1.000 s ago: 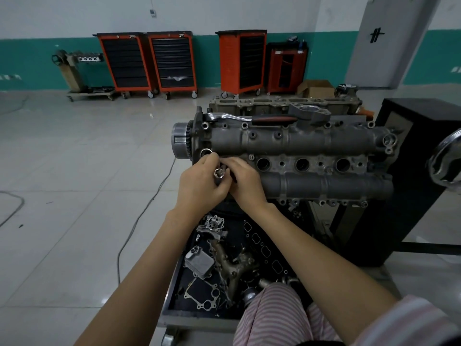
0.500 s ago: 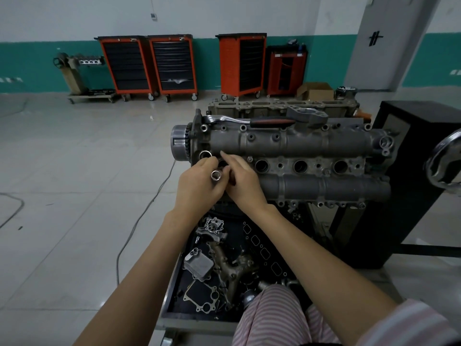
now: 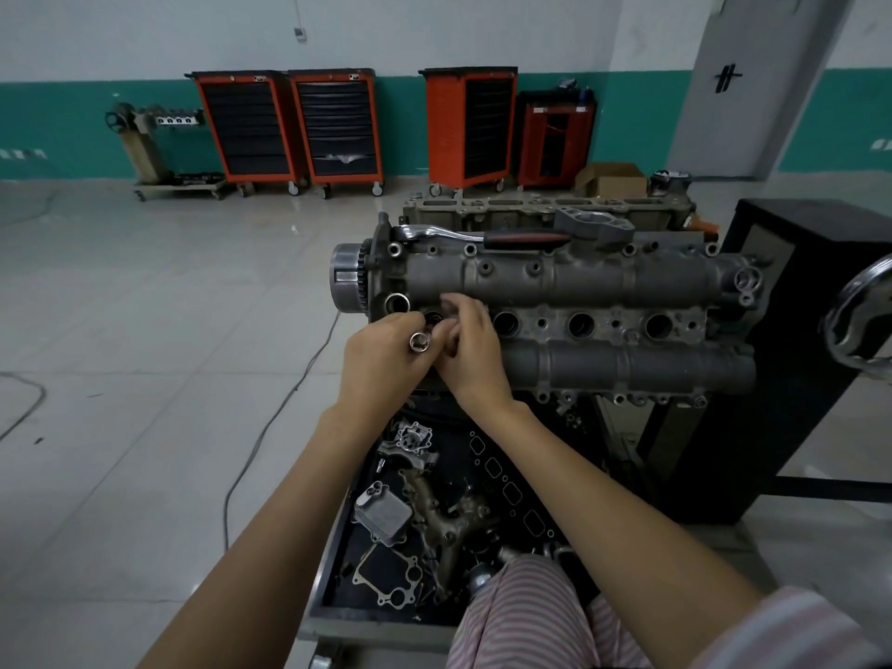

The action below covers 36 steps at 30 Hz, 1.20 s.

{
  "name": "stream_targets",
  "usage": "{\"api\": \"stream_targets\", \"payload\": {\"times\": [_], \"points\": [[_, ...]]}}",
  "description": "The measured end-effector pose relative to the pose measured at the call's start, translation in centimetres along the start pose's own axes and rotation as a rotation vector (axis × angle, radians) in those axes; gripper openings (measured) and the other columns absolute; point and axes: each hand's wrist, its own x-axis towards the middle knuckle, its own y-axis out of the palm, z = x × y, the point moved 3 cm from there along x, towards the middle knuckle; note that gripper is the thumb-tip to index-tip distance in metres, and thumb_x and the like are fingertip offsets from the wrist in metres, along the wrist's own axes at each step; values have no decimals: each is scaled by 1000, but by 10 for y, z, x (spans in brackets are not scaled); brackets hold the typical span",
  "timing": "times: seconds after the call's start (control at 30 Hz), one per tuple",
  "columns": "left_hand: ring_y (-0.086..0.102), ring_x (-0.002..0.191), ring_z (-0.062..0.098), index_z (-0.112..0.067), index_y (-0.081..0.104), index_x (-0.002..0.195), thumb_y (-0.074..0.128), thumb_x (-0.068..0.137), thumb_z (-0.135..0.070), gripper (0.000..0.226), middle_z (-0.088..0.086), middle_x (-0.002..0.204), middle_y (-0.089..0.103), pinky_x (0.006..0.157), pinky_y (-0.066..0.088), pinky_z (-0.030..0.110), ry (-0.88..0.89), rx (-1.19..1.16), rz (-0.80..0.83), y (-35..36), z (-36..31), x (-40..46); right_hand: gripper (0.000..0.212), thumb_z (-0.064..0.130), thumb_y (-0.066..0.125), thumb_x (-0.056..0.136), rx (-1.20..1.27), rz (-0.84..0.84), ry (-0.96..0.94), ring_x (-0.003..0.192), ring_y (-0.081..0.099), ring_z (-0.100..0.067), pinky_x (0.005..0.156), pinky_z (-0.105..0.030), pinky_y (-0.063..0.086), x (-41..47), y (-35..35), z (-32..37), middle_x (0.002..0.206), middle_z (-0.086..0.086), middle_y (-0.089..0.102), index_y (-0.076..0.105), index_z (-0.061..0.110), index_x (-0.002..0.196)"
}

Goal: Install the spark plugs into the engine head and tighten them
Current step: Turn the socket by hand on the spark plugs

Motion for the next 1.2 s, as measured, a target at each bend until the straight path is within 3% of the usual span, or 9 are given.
{"api": "stream_targets", "payload": {"times": [0.07, 0.17, 0.37, 0.5, 0.63, 0.73, 0.87, 1.1, 1.2], "points": [[34, 48, 17, -16, 33, 62, 67, 85, -21, 41, -2, 54, 38, 46, 22, 25, 25, 1, -9, 1, 1, -2, 57, 1, 64, 79, -45, 88, -62, 109, 47, -10, 89, -6, 34, -1, 0, -1, 127, -8, 45, 42, 5, 132], [35, 51, 16, -13, 38, 71, 64, 85, -20, 30, -2, 64, 42, 46, 26, 26, 40, -17, 14, 3, 4, -4, 45, -3, 58, 82, -92, 126, -164, 110, 52, -17, 94, -20, 39, -2, 0, 0, 122, -10, 55, 52, 4, 126], [38, 52, 17, -16, 33, 69, 58, 84, -30, 32, -8, 60, 38, 47, 24, 24, -23, -45, 10, 2, 5, -5, 17, 0, 60, 80, 35, -3, -60, 76, 51, -4, 69, -8, 38, 0, 0, 1, 93, -3, 58, 66, 4, 96], [33, 47, 17, -19, 27, 55, 69, 83, -29, 51, -8, 49, 30, 43, 16, 20, -15, -24, -1, 1, 3, 1, 9, -1, 65, 77, 66, -51, -16, 71, 49, -5, 65, -9, 39, 1, 0, 1, 87, -3, 54, 63, 3, 85], [31, 44, 17, -17, 29, 53, 62, 85, -33, 49, -3, 47, 33, 45, 19, 24, 44, 8, -36, 2, 0, 0, 8, -1, 64, 78, 81, -59, 20, 66, 46, -2, 62, -10, 38, 0, 1, 1, 83, 4, 47, 57, 4, 79], [33, 44, 18, -14, 37, 56, 46, 85, -34, 36, 2, 49, 41, 44, 22, 24, 111, 19, -40, 2, 1, -3, 18, 3, 60, 81, 3, -13, -24, 71, 48, -4, 69, -13, 38, 0, -1, 4, 97, -1, 50, 58, 2, 99], [30, 49, 12, -14, 38, 67, 44, 82, -32, 23, -6, 60, 37, 42, 16, 17, 114, -27, -32, 2, 3, -5, 46, 2, 55, 86, -122, 125, -152, 110, 50, -15, 94, -24, 41, -3, -1, 5, 128, -9, 50, 46, 5, 131], [32, 47, 14, -18, 31, 64, 61, 82, -33, 38, -9, 56, 35, 43, 16, 17, 36, -17, -47, 3, 3, -3, 18, -2, 60, 80, -3, -2, -60, 88, 56, -13, 77, -7, 38, 0, -1, 2, 98, -8, 61, 65, 2, 97], [29, 44, 14, -18, 28, 57, 74, 77, -24, 51, -7, 50, 30, 41, 12, 19, 54, 38, -40, 4, 1, 1, 9, 1, 63, 80, 12, -31, -8, 81, 54, -13, 72, -16, 43, 1, 1, 3, 91, -6, 57, 63, 2, 88]]}}
